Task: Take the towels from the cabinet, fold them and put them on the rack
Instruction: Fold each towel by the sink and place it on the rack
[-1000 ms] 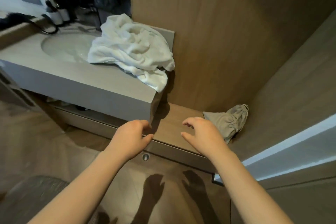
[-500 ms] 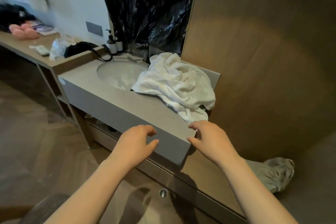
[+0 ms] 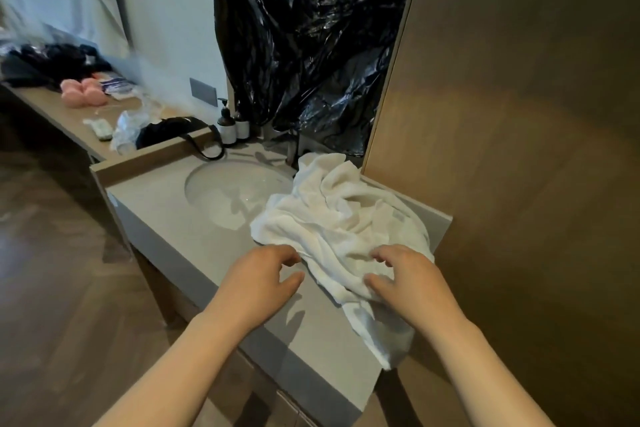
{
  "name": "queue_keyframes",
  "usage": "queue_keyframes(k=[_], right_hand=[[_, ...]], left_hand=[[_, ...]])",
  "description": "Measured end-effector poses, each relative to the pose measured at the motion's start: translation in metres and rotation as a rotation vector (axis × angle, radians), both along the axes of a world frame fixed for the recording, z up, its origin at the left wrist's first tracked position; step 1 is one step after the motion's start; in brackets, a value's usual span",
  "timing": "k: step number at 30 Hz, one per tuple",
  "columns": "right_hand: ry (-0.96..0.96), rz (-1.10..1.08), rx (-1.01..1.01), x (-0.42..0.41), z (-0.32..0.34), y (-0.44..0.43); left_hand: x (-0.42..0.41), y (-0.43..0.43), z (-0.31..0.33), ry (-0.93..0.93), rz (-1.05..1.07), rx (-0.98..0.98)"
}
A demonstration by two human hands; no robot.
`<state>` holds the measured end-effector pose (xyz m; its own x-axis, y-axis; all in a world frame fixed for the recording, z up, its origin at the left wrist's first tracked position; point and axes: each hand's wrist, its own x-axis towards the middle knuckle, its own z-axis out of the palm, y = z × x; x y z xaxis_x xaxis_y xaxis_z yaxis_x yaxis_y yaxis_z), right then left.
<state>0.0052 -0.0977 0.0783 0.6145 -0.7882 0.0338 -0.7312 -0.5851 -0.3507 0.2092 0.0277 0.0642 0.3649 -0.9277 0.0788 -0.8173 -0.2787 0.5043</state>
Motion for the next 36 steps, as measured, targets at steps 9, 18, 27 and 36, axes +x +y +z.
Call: queue_keyframes(k=[9,18,27,36], right_hand=[[-0.046,-0.001,0.051,0.012,-0.011,-0.067],[-0.076,-0.189,0.120,0.028,-0.031,-0.099],[-0.143,-0.503,0.165,0.057,-0.038,-0.075],[-0.189,-0.690,0.194,0.062,-0.048,-0.037]], left_hand=[[0.019,-0.062,-0.013,0.032,0.021,0.004],[0.061,-0.134,-0.028,0.035,-0.108,0.012],[0.111,-0.184,-0.044,0.024,-0.420,0.061],[0.119,-0.191,-0.053,0.135,-0.604,0.063]])
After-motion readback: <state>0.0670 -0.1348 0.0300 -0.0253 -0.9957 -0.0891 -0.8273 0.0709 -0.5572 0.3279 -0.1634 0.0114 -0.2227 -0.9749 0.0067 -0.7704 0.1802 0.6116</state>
